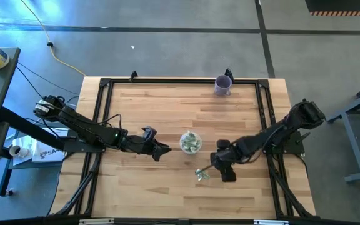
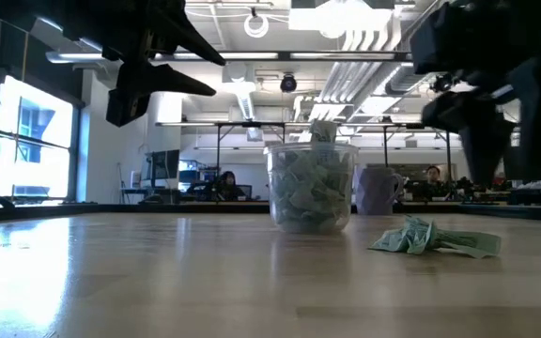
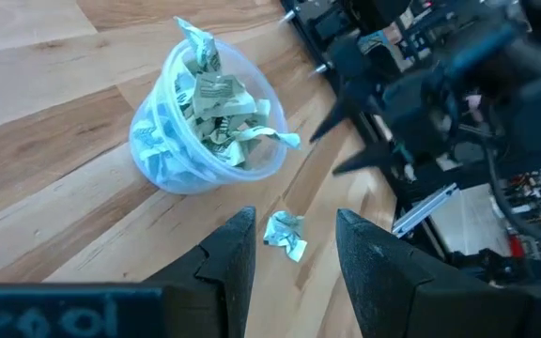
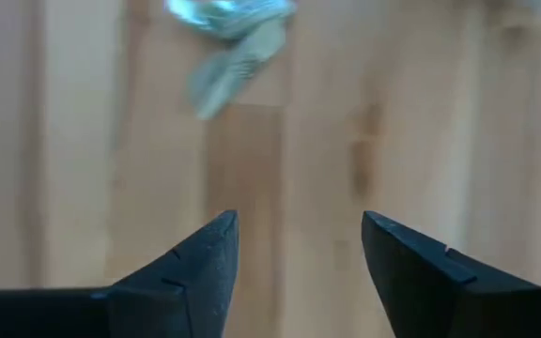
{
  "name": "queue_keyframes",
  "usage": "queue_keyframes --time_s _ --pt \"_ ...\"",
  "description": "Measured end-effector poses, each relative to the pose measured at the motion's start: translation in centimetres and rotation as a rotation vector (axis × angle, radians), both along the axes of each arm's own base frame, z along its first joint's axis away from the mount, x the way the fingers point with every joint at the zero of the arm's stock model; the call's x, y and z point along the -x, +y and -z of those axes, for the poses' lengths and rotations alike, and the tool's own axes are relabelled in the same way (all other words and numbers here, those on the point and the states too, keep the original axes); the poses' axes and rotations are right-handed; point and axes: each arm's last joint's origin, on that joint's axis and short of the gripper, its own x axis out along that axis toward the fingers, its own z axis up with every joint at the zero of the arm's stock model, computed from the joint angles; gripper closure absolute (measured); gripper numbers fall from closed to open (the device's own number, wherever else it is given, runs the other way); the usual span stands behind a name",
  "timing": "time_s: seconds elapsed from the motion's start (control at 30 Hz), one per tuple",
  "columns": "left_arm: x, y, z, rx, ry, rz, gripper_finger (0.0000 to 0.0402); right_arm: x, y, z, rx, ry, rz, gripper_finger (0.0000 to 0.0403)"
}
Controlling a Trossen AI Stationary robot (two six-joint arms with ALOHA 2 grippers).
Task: Pick and place Stevia / Truvia into bins
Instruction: Put the green stevia packet into the transparent bin
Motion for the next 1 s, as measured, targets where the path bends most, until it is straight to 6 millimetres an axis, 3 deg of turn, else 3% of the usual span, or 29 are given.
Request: queue_keyframes --time_s 0.3,0.6,0.8,1.0 --pt "-0.2 -0.4 -0.6 0.063 -0.052 0.084 0.022 1.0 2.8 1.4 -0.179 -0.089 0.402 0.0195" --pt "-0.2 -0.4 -0.6 0.083 -0.058 0.079 0.022 0.6 4.6 2.2 -0.145 -0.271 0.359 0.0218" --pt "-0.2 -0.4 -0.5 0.074 -0.049 0.081 0.022 -0.9 4.8 4.0 -0.065 -0.362 0.362 0.0219" --pt "-0.2 -0.4 -0.5 0.07 -0.043 0.082 0.022 -1.6 5.0 6.4 -0.068 -0.31 0.342 0.0209"
